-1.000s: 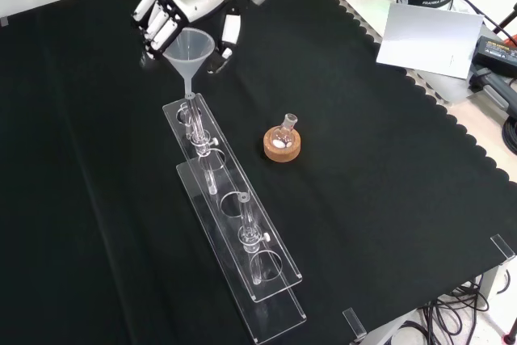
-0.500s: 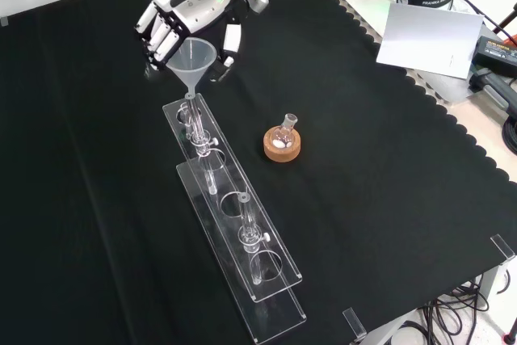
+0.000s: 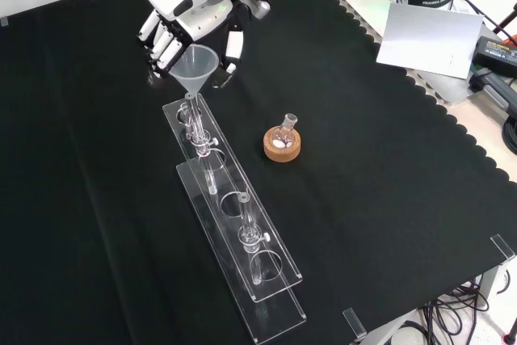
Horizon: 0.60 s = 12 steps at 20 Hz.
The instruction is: Put the funnel back on the funnel stand.
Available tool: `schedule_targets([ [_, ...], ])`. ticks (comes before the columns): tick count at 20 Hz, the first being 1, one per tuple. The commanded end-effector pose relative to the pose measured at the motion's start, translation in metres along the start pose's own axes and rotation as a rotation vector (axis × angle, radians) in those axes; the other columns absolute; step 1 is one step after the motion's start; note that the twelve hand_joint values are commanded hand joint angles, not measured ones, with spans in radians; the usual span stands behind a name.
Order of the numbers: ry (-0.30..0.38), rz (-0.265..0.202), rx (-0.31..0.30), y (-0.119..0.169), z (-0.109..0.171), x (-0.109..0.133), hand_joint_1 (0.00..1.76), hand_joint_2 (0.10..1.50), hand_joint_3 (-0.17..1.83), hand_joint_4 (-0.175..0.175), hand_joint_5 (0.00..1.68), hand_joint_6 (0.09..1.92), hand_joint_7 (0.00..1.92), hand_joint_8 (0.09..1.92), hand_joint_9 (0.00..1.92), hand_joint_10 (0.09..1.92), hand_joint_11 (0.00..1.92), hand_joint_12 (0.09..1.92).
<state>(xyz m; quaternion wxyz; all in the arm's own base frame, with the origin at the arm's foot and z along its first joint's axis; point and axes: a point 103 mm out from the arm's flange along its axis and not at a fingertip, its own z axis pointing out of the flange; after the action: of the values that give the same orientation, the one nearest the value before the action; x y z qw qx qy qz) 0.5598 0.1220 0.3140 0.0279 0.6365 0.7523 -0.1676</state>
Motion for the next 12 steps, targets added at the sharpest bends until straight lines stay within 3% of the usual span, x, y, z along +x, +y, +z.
schedule_targets([
  [1,-0.001,-0.003,0.018,0.008,0.007,0.002,0.75,0.87,0.47,-0.022,0.59,0.24,0.64,0.66,0.98,0.44,0.48,1.29],
  [12,-0.006,-0.022,0.055,0.016,0.028,0.013,0.75,0.86,0.47,-0.022,0.58,0.25,0.63,0.66,0.96,0.44,0.48,1.29],
])
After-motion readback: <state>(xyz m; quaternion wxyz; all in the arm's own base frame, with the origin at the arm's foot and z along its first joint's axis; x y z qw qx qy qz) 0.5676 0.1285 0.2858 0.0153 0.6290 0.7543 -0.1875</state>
